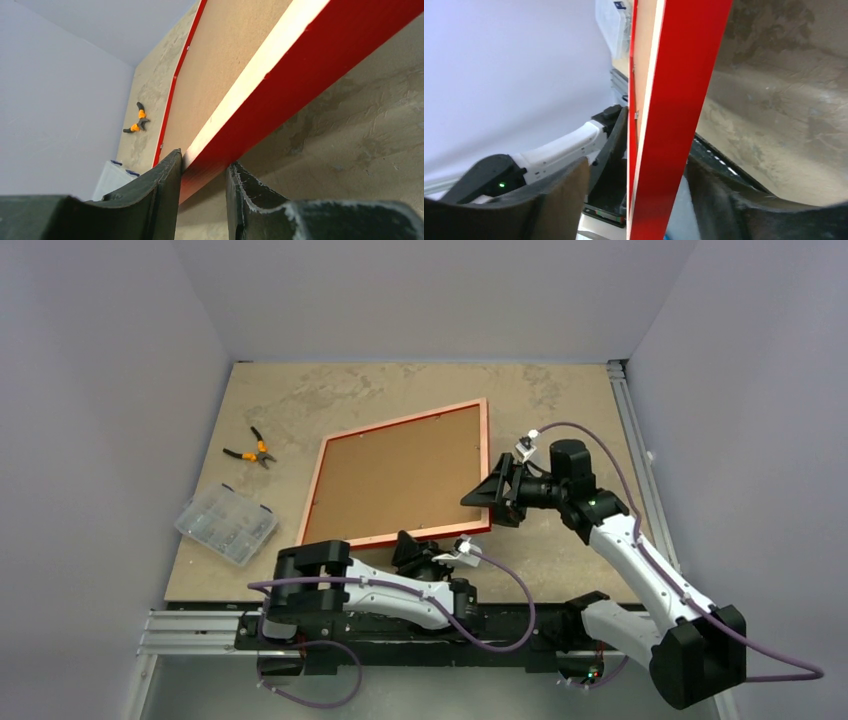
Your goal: Put the photo into the frame
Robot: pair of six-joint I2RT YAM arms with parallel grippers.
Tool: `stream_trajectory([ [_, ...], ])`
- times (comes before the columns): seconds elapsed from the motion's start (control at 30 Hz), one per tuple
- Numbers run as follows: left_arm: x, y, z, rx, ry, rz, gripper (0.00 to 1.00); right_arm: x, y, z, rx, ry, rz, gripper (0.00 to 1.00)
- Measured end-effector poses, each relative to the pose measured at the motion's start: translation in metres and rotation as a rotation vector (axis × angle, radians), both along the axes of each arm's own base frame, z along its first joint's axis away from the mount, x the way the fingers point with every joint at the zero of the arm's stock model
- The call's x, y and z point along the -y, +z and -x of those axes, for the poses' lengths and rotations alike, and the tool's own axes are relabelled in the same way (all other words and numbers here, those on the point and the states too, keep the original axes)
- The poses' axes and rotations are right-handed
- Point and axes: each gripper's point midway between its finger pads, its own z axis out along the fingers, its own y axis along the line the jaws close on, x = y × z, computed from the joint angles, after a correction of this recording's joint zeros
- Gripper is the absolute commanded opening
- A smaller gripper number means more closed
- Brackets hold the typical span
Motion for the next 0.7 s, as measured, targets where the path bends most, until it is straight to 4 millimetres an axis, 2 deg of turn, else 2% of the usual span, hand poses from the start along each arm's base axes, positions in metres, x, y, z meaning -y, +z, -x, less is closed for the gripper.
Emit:
stream_trajectory([
  [0.07,-0.001,0.004,0.000,-0.001,-0.001,0.015,0.29,0.003,0.006,-0.003,0.033,-0.003,0.036,0.90],
  [0.2,-0.003,0.011,0.002,-0.008,-0.002,0.045,0.28,0.016,0.038,-0.022,0.188,-0.050,0.139,0.98],
  [0.3,-0.006,0.016,0.004,-0.013,-0.003,0.067,0.29,0.031,0.058,-0.040,0.315,-0.113,0.232,0.99],
  [0.4,-0.009,0.022,0.005,-0.018,-0.005,0.087,0.28,0.048,0.062,-0.050,0.396,-0.182,0.315,0.98],
  [0.53,-0.014,0.027,0.007,-0.028,-0.008,0.110,0.28,0.067,0.074,-0.060,0.533,-0.255,0.398,0.91],
  [0.7,-0.021,0.034,0.012,-0.050,-0.014,0.145,0.29,0.076,0.131,-0.067,0.988,-0.321,0.380,0.84],
])
